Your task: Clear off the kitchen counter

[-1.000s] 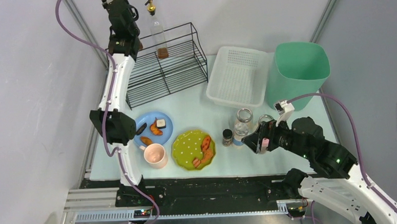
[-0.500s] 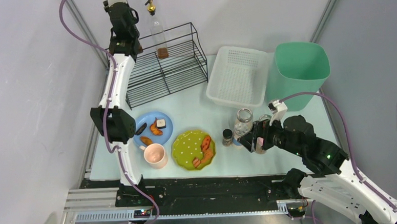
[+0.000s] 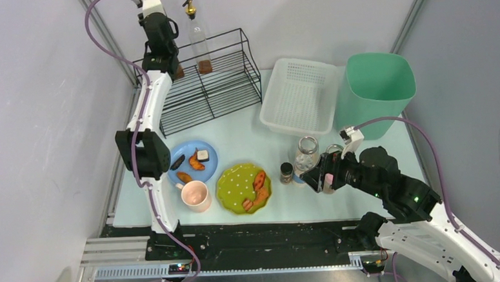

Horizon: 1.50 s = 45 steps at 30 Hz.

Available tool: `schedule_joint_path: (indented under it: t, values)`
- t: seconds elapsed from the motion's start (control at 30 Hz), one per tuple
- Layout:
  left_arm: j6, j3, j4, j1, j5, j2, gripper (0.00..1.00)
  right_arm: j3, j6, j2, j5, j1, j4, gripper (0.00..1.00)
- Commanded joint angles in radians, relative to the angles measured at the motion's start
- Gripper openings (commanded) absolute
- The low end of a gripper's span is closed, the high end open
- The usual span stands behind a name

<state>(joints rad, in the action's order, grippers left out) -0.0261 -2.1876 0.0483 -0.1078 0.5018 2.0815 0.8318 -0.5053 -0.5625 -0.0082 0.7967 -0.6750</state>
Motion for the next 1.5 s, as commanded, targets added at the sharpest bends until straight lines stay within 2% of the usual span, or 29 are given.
schedule_joint_path:
  t: [0.0, 0.33, 0.4, 0.43, 0.47, 0.5, 0.53, 0.57, 0.6, 0.67, 0.83, 0.87, 0.93, 1.2, 1.47]
  values:
    - [-0.028, -0.006, -0.061, -0.001, -0.022, -0.014, 0.00, -0.001, -0.012, 0.014, 0.008, 0.006, 0.028, 1.00]
    - [-0.046, -0.008, -0.031, -0.001, -0.052, 0.024, 0.02, -0.008, 0.001, 0.015, 0.008, 0.007, 0.034, 1.00]
    - [-0.050, -0.001, -0.026, -0.002, -0.051, 0.024, 0.20, -0.009, 0.002, 0.015, 0.008, 0.007, 0.031, 1.00]
    - [-0.052, 0.005, -0.025, -0.001, -0.051, 0.024, 0.25, -0.008, 0.002, 0.018, 0.008, 0.007, 0.030, 1.00]
    - [-0.052, 0.014, -0.025, -0.001, -0.054, 0.021, 0.38, -0.008, 0.002, 0.019, 0.022, 0.007, 0.029, 1.00]
    - [-0.053, 0.018, -0.026, -0.002, -0.056, 0.020, 0.44, -0.008, 0.000, 0.023, 0.033, 0.007, 0.027, 1.00]
    - [-0.053, 0.025, -0.027, -0.002, -0.064, 0.016, 0.54, -0.008, -0.001, 0.024, 0.035, 0.007, 0.026, 1.00]
    - [-0.054, 0.030, -0.027, -0.002, -0.070, 0.013, 0.58, -0.008, -0.004, 0.026, 0.037, 0.007, 0.024, 1.00]
    - [-0.054, 0.040, -0.029, -0.002, -0.084, 0.005, 0.67, -0.008, -0.006, 0.030, 0.038, 0.006, 0.023, 1.00]
    - [-0.054, 0.058, -0.037, -0.002, -0.101, -0.009, 0.76, -0.008, -0.011, 0.035, 0.039, 0.006, 0.019, 1.00]
    - [-0.044, 0.095, -0.042, -0.003, -0.129, -0.062, 0.90, -0.008, -0.020, 0.052, 0.054, 0.009, 0.010, 1.00]
    - [-0.041, 0.104, -0.043, -0.002, -0.132, -0.071, 0.95, -0.008, -0.020, 0.055, 0.060, 0.009, 0.004, 1.00]
    - [-0.038, 0.121, -0.042, -0.003, -0.144, -0.098, 0.99, -0.008, -0.018, 0.058, 0.075, 0.007, -0.002, 1.00]
    - [-0.048, 0.249, -0.042, -0.003, -0.138, -0.273, 1.00, -0.008, -0.015, 0.062, 0.106, 0.008, -0.011, 1.00]
    - [-0.135, 0.504, -0.087, -0.010, -0.107, -0.497, 1.00, -0.009, -0.024, 0.093, 0.123, 0.008, -0.040, 1.00]
